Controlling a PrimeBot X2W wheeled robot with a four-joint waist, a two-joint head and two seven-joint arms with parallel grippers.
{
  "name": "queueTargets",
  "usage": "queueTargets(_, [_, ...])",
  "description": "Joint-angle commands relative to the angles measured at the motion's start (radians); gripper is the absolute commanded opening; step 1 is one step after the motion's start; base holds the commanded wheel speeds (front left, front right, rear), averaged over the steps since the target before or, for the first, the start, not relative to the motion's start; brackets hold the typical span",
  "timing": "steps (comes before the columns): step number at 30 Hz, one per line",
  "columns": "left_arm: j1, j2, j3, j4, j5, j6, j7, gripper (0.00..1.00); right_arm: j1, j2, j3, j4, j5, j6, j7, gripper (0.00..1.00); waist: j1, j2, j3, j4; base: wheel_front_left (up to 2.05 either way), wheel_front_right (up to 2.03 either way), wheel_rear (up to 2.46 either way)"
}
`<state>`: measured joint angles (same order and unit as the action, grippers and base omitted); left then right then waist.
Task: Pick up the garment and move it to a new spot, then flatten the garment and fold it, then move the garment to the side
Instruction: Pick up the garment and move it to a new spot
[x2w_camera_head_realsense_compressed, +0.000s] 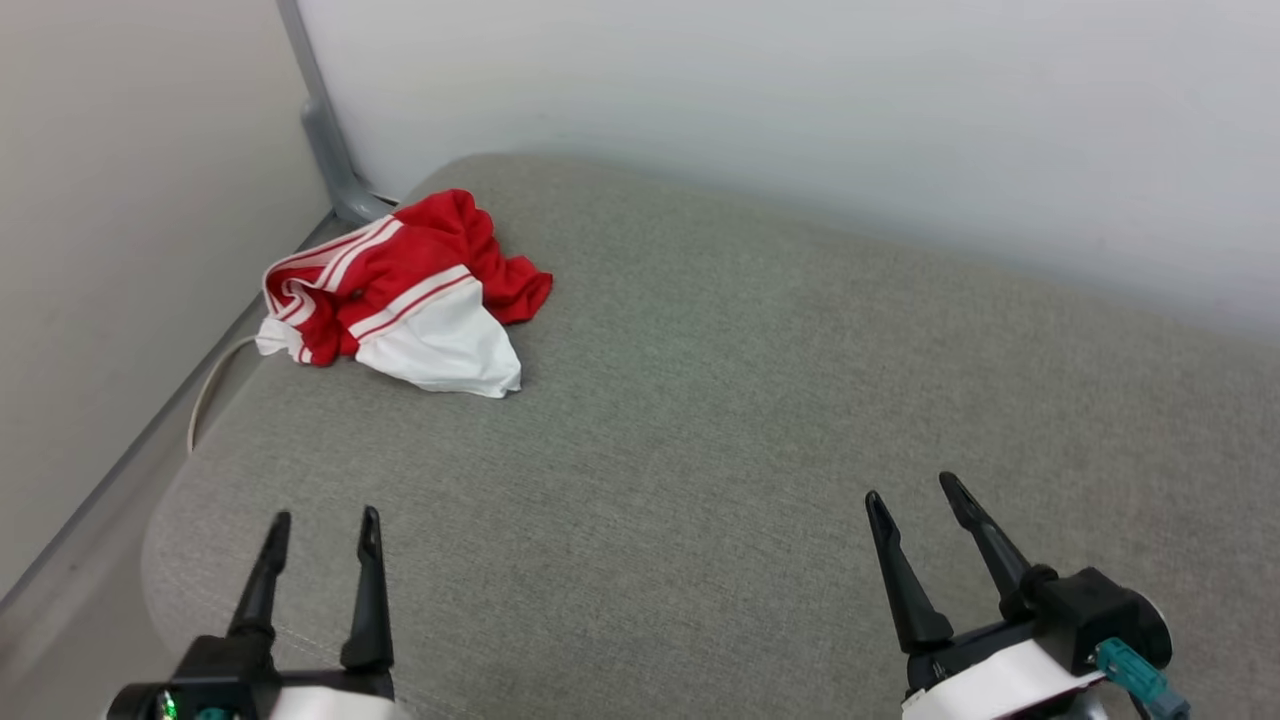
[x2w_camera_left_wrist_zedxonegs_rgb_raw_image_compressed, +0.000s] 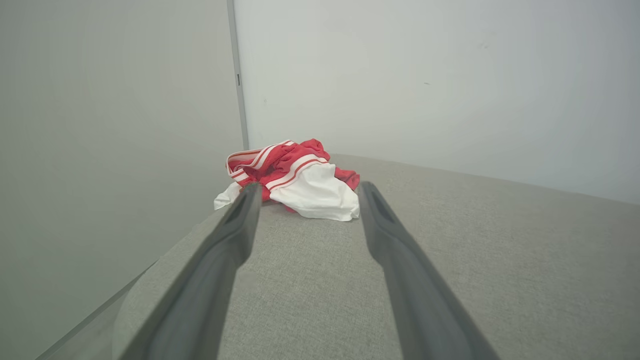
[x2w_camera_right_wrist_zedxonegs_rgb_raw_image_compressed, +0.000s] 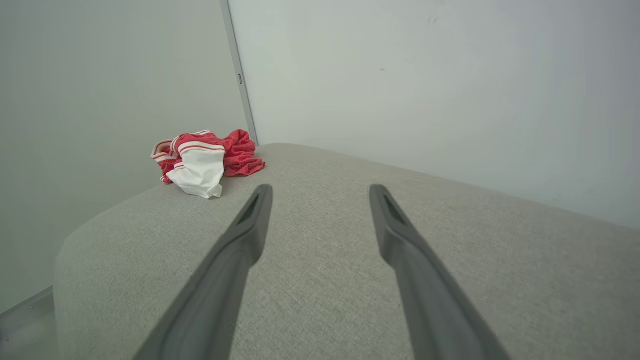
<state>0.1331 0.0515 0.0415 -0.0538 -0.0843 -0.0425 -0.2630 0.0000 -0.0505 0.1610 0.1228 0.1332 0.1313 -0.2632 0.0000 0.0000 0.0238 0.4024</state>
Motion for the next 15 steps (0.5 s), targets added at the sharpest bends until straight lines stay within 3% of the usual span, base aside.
queueTargets(1, [-0.026, -0.002, 0.015, 0.005, -0.005, 0.005, -0.003, 1.0, -0.018, 0.001, -0.006, -0.008, -0.012, -0.001, -0.002, 1.0, 0.0, 0.0, 0.036, -0.023, 0.0, 0.0, 0.0])
queueTargets(7, [-0.139, 0.014, 0.086, 0.052, 0.005, -0.023, -0.003, 1.0, -0.054, 0.0, -0.022, -0.033, -0.064, -0.001, -0.002, 1.0, 0.0, 0.0, 0.148, -0.062, 0.0, 0.0, 0.0])
queueTargets(15, [-0.407, 0.17, 0.144, 0.252, -0.034, -0.078, -0.002, 1.0, -0.111, 0.0, -0.063, -0.067, -0.142, -0.001, -0.002, 1.0, 0.0, 0.0, 0.313, -0.11, 0.0, 0.0, 0.0])
